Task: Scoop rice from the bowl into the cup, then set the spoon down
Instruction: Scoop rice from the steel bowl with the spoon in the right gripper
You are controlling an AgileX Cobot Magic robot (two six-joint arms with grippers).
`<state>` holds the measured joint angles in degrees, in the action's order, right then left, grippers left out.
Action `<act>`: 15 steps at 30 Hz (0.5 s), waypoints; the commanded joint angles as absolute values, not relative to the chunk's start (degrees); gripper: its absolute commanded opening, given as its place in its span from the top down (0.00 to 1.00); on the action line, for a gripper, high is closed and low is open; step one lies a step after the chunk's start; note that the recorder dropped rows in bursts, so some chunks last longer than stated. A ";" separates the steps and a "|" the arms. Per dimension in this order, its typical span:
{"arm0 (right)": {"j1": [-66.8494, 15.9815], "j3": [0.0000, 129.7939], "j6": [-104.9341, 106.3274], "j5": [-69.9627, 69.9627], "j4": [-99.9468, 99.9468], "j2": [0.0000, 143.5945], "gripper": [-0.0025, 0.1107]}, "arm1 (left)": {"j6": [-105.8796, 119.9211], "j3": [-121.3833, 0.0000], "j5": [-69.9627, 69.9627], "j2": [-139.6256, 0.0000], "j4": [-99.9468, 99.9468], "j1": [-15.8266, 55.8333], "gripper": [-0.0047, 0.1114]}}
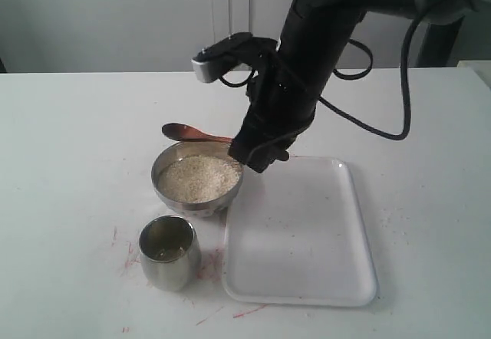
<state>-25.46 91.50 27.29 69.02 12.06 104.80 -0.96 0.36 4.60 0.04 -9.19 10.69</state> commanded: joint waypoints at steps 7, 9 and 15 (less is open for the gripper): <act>-46.11 86.28 -2.11 69.96 -29.55 98.20 0.98 | -1.06 0.00 4.38 0.00 -9.78 10.74 0.84; -47.03 81.50 -4.47 69.96 -35.74 98.06 0.98 | -1.06 0.00 4.38 0.00 -9.78 10.74 0.84; -47.55 70.90 -9.51 69.96 -50.65 99.27 0.98 | -1.06 0.00 4.38 0.00 -9.78 10.74 0.84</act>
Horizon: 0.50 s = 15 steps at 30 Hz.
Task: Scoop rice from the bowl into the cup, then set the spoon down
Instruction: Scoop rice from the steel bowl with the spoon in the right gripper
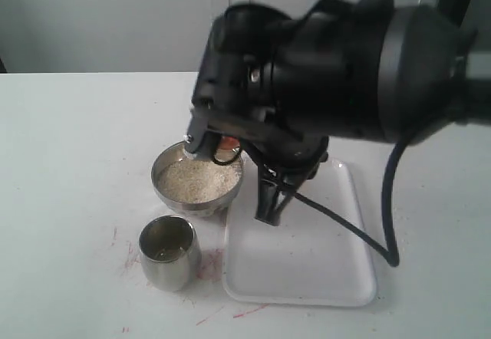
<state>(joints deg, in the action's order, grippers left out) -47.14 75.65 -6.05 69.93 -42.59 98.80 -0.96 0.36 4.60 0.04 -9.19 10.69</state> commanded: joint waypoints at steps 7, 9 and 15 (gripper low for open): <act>-47.93 68.70 -10.19 60.28 -56.48 99.50 0.98 | -1.06 0.00 4.38 0.00 -9.78 10.74 0.84; -47.93 68.70 -9.26 57.26 -57.73 99.50 0.98 | -1.06 0.00 4.38 0.00 -9.78 10.74 0.84; -47.93 68.70 -8.75 59.22 -67.06 106.84 0.98 | -1.06 0.00 4.38 0.00 -9.78 10.74 0.84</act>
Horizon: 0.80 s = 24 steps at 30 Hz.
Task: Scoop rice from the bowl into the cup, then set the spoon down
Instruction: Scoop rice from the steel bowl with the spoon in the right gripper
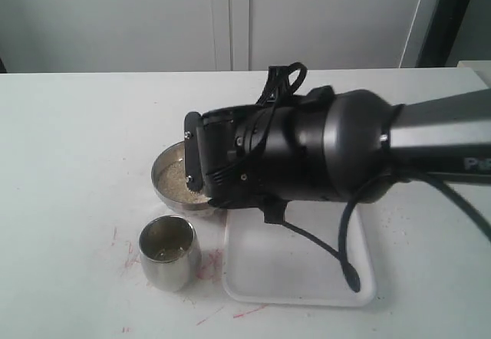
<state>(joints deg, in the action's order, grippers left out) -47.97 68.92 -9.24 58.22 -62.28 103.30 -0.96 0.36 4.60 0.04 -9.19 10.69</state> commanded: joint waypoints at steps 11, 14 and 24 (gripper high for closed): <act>-47.93 68.70 -12.84 57.99 -76.77 111.52 0.98 | -1.06 0.00 4.38 0.00 -9.78 10.74 0.84; -47.93 68.70 -13.08 56.32 -77.15 111.90 0.98 | -1.06 0.00 4.38 0.00 -9.78 10.74 0.84; -47.93 68.70 -13.33 56.41 -79.31 115.00 0.98 | -1.06 0.00 4.38 0.00 -9.78 10.74 0.84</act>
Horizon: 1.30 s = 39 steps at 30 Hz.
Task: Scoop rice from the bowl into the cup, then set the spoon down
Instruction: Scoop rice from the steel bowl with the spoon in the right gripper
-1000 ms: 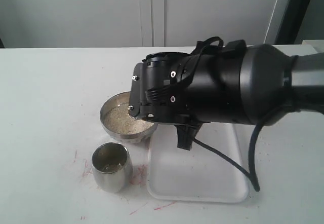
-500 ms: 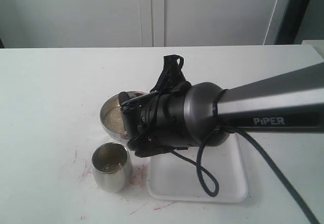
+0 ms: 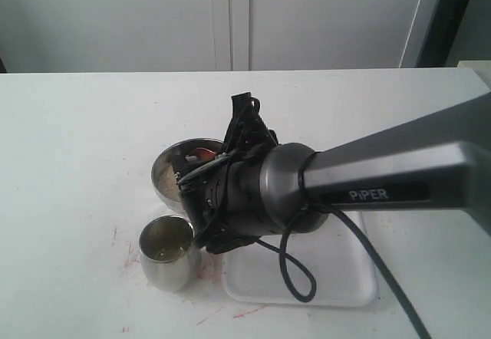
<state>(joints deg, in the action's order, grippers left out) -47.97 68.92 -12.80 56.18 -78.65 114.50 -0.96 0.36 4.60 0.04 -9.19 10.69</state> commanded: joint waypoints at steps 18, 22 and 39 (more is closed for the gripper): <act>-47.93 75.48 -3.57 54.96 -59.18 114.24 0.98 | -1.06 0.00 4.38 0.00 -9.78 10.74 0.84; -47.93 77.33 0.00 56.29 -54.06 113.54 0.98 | -1.06 0.00 4.38 0.00 -9.78 10.74 0.84; -38.29 81.29 8.58 57.54 -21.58 108.65 0.98 | -1.06 0.00 4.38 0.00 -9.78 10.74 0.84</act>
<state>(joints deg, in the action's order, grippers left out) -40.83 80.93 6.63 58.82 -28.95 110.45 -0.96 0.36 4.60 0.04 -9.19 10.69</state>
